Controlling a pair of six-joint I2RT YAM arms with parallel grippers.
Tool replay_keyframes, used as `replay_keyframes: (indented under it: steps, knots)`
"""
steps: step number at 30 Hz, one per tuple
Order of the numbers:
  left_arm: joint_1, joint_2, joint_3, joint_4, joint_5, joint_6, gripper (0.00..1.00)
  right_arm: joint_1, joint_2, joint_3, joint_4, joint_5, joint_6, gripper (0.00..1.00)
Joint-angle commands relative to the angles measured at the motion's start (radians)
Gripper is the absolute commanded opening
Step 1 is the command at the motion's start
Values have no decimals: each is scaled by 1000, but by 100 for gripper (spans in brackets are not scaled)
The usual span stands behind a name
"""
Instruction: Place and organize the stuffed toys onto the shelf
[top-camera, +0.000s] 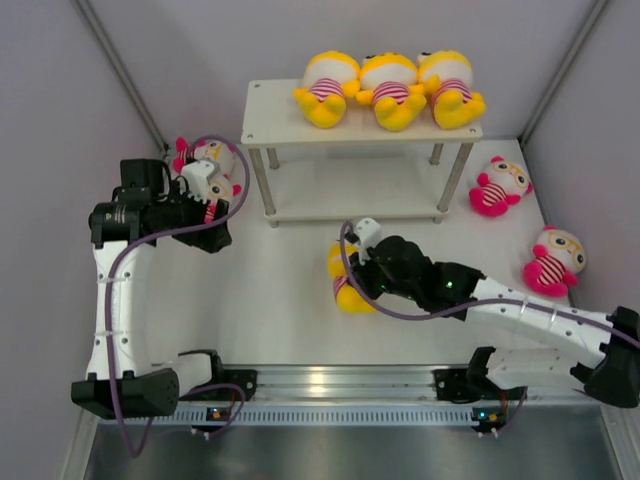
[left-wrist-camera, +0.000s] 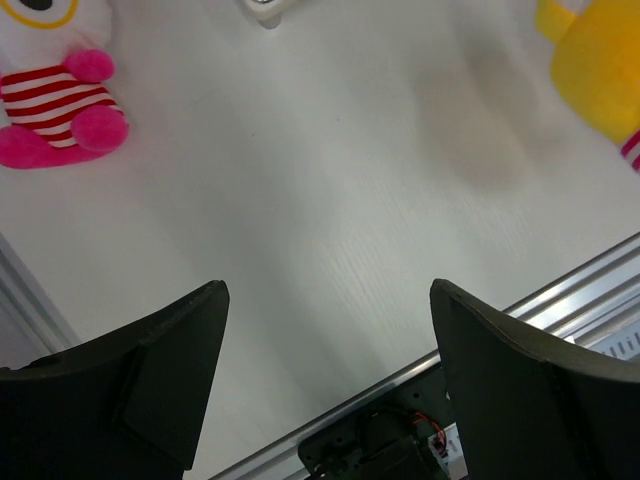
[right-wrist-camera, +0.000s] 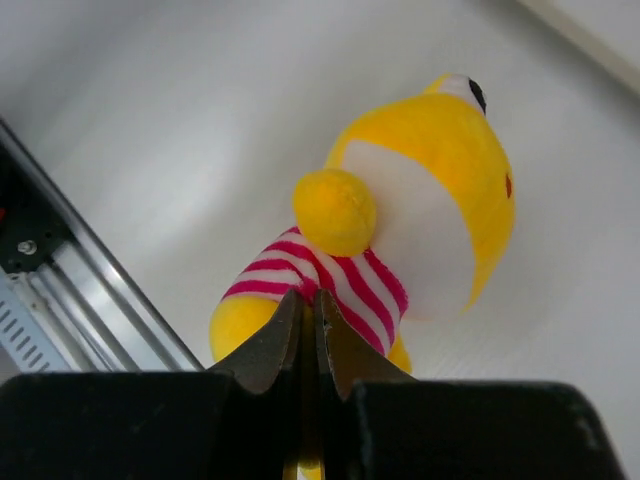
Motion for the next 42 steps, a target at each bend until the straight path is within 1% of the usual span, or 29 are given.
replay_keyframes:
  steps: [1, 2, 3, 4, 5, 6, 8, 12, 17, 19, 23, 27, 28, 31, 33, 34, 37, 39, 40, 41, 42]
  knots:
    - [-13, -30, 40, -34, 124, 21, 89, 109, 102, 205, 103, -51, -257, 0]
    - [-15, -30, 44, -35, 133, 15, 93, 126, 130, 239, 116, -55, -333, 0]
    - [-18, -33, 47, -34, 144, 15, 99, 140, 178, 303, 137, -68, -364, 0]
    - [-19, -33, 53, -34, 161, 11, 99, 158, 202, 331, 155, -80, -393, 0]
    - [-21, -36, 68, -34, 167, 7, 99, 163, 226, 359, 186, -95, -447, 0]
    - [-21, -38, 77, -32, 176, 4, 99, 165, 266, 409, 202, -117, -469, 0]
    - [-22, -37, 105, -32, 209, -5, 99, 168, 306, 460, 220, -146, -534, 0]
    - [-26, -38, 149, -32, 281, -16, 99, 171, 412, 604, 211, -193, -607, 0]
    - [-26, -14, 183, -31, 365, -25, 99, 171, 467, 690, 219, -227, -668, 0]
    - [-26, 5, 191, -32, 359, -33, 99, 172, 479, 713, 214, -246, -685, 0]
    - [-26, 39, 186, -29, 295, -16, 99, 179, 507, 759, 220, -249, -716, 0]
    - [-26, 75, 169, 31, 131, -48, 99, 188, 532, 793, 219, -249, -745, 0]
    - [-26, 80, 169, 49, 114, -57, 99, 192, 535, 796, 216, -249, -753, 0]
    - [-26, 88, 168, 98, 124, -76, 99, 195, 545, 802, 220, -252, -759, 0]
    - [-26, 95, 169, 103, 144, -70, 95, 195, 553, 807, 225, -249, -762, 0]
    - [-26, 103, 165, 101, 156, -65, 87, 195, 555, 808, 225, -246, -763, 0]
    - [-26, 103, 130, 101, 196, -52, 81, 195, 556, 810, 225, -233, -773, 0]
    - [-26, 95, 91, 101, 218, -42, 84, 195, 555, 810, 225, -216, -782, 0]
    - [-26, 86, 80, 101, 219, -39, 86, 195, 555, 810, 223, -210, -788, 0]
    - [-26, 82, 73, 101, 219, -38, 92, 195, 555, 810, 223, -195, -791, 0]
    - [-26, 80, 56, 101, 216, -36, 94, 195, 556, 810, 225, -189, -794, 0]
